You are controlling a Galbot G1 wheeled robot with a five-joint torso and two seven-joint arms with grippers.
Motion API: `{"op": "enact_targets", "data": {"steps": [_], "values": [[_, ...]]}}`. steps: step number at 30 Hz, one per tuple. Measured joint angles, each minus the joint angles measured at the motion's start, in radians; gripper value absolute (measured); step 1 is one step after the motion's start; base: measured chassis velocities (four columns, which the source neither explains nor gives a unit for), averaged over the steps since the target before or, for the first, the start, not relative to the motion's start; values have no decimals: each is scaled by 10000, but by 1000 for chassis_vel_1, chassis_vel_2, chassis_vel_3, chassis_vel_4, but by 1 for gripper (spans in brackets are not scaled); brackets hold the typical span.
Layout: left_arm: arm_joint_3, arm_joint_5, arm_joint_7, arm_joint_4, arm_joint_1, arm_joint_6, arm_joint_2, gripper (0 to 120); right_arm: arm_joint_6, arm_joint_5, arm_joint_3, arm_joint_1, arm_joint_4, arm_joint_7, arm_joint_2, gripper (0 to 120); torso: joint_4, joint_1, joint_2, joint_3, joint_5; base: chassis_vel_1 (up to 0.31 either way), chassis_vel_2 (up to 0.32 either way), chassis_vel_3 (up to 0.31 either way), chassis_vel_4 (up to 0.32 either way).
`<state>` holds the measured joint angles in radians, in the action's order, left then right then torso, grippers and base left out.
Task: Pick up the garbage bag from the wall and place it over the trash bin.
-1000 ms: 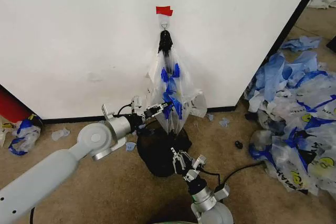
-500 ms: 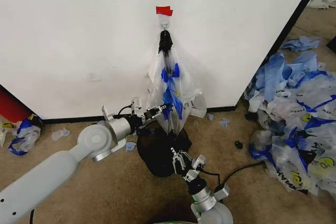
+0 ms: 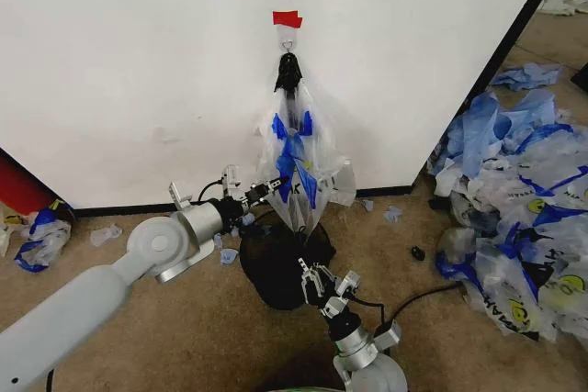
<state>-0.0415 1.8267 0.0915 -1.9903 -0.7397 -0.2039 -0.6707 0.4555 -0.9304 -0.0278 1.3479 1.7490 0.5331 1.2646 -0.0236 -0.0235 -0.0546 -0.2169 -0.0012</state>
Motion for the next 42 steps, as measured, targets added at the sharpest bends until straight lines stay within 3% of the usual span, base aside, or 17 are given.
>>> {"op": "enact_targets", "data": {"steps": [12, 20, 33, 42], "values": [[1635, -310, -125, -1128, -1249, 301, 773, 0, 1, -45, 24, 13, 144, -1, 13, 0, 0, 0, 0, 0, 0, 0, 0, 0, 0], [2196, -598, -111, -1770, -1687, 614, 1014, 0, 3, -131, -13, 22, 268, -8, -64, 0, -1, 0, 0, 0, 1, 0, 0, 0, 0], [3644, -1019, -89, -2236, -2857, 815, 965, 0, 23, -325, -154, 69, 477, -89, -212, 0, 1, 0, 0, 0, -1, 0, 0, 0, 0], [4537, -1201, -91, -2529, -3971, 926, 544, 0, 37, -348, -166, 42, 475, -97, -185, 0, 0, 0, 0, 0, 0, 0, 0, 0, 0]]}}
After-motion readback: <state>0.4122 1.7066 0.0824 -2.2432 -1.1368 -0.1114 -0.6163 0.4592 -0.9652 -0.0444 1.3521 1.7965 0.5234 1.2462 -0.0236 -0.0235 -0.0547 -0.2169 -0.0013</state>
